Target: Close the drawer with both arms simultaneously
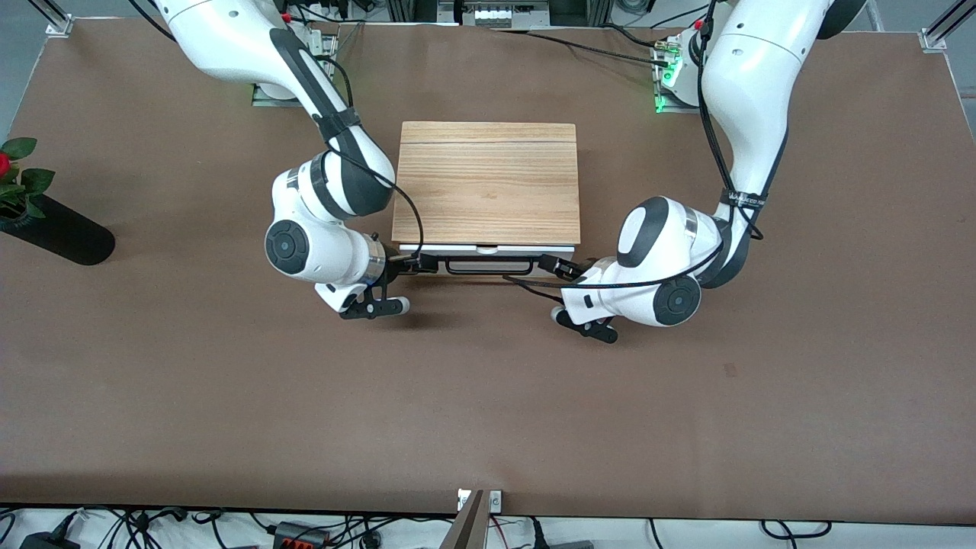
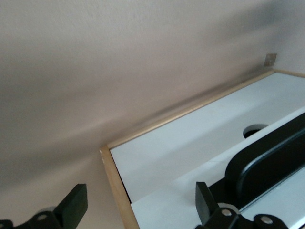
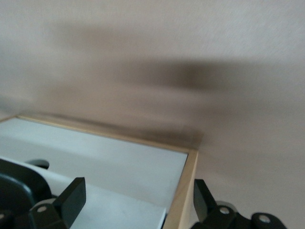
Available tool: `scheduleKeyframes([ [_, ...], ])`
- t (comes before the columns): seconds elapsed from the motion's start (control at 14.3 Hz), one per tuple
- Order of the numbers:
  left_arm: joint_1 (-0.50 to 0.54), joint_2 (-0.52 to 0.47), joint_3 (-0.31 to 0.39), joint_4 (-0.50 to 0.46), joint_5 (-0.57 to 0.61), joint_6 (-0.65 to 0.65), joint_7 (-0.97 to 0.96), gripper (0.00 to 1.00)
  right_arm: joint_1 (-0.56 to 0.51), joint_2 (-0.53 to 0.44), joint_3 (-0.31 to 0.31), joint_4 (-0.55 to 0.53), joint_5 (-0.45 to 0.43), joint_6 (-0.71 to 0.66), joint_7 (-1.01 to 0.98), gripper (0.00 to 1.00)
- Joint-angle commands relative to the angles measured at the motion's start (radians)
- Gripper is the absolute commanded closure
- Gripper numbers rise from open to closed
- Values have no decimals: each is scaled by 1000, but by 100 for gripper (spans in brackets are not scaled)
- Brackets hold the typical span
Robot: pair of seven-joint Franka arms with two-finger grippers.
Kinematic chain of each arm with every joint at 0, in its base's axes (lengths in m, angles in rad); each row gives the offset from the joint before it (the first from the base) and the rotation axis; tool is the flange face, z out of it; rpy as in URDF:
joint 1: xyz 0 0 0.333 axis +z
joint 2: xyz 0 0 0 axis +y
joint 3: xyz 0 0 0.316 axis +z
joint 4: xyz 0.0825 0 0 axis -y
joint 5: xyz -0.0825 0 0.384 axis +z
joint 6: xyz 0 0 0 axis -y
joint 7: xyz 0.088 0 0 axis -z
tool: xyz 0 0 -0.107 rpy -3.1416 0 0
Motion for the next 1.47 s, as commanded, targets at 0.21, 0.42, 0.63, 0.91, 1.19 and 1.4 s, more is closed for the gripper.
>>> scheduleKeyframes([
  [0.21,7,0,-9,-14,-25,-45,10,0,12,-7,5,-5,14,-69,-8,0],
  [0.42,13,1,-9,-14,-25,-64,11,0,12,-6,5,-5,14,-82,-8,0],
  [0.63,15,3,-7,-1,-27,-59,18,0,9,-10,5,0,14,-83,-9,0],
  [0.91,42,-2,4,56,-25,-56,24,0,-5,-38,-6,56,7,-85,-5,0],
  [1.19,106,-5,2,87,-25,-55,27,0,-29,-110,-33,90,-91,-95,-11,0],
  [1.4,139,-12,-2,125,-19,-59,24,0,-43,-155,-60,154,-281,-203,-17,0],
])
